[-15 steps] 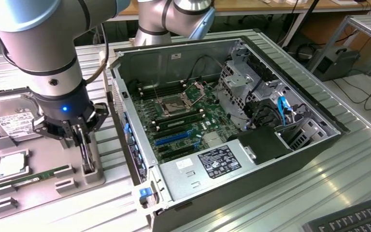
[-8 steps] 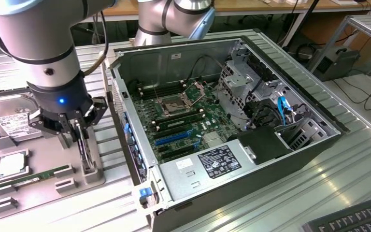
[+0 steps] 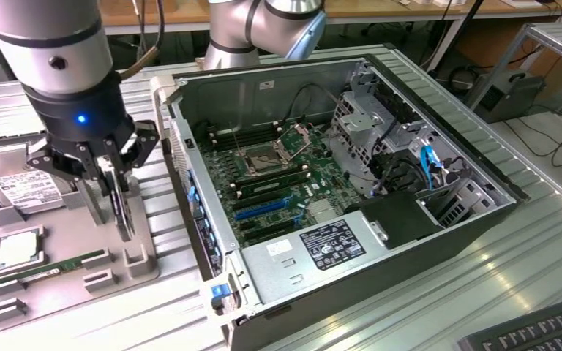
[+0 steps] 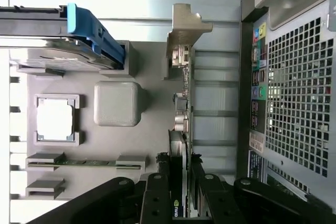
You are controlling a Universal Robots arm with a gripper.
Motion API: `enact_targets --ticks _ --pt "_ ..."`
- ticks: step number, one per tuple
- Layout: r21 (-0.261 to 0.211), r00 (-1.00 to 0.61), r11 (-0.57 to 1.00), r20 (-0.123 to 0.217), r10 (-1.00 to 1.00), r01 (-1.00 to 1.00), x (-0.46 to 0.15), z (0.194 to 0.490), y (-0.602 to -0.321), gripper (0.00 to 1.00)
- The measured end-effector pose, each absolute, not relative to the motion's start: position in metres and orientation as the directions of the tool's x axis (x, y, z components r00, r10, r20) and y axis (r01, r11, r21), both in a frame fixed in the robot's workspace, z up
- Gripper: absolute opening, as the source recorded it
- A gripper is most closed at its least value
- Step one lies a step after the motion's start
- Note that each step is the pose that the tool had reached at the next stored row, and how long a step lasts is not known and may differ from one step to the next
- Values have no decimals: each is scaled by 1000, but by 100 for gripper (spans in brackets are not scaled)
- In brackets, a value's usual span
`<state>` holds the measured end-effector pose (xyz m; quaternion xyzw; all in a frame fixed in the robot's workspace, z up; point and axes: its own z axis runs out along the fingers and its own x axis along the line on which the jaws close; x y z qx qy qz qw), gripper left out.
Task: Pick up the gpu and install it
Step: 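Pick up the gpu and move the gpu toward the slot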
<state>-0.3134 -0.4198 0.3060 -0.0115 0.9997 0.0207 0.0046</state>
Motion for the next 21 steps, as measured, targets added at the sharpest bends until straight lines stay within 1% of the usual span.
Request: enact_targets --ticks 9,12,21 --pt "58 -1000 998 -10 -28 -29 -303 345 -421 26" --pt "67 -999 997 -10 -31 -31 -291 371 -424 26" --pt "73 -1000 997 -4 -31 -31 -257 414 -436 26"
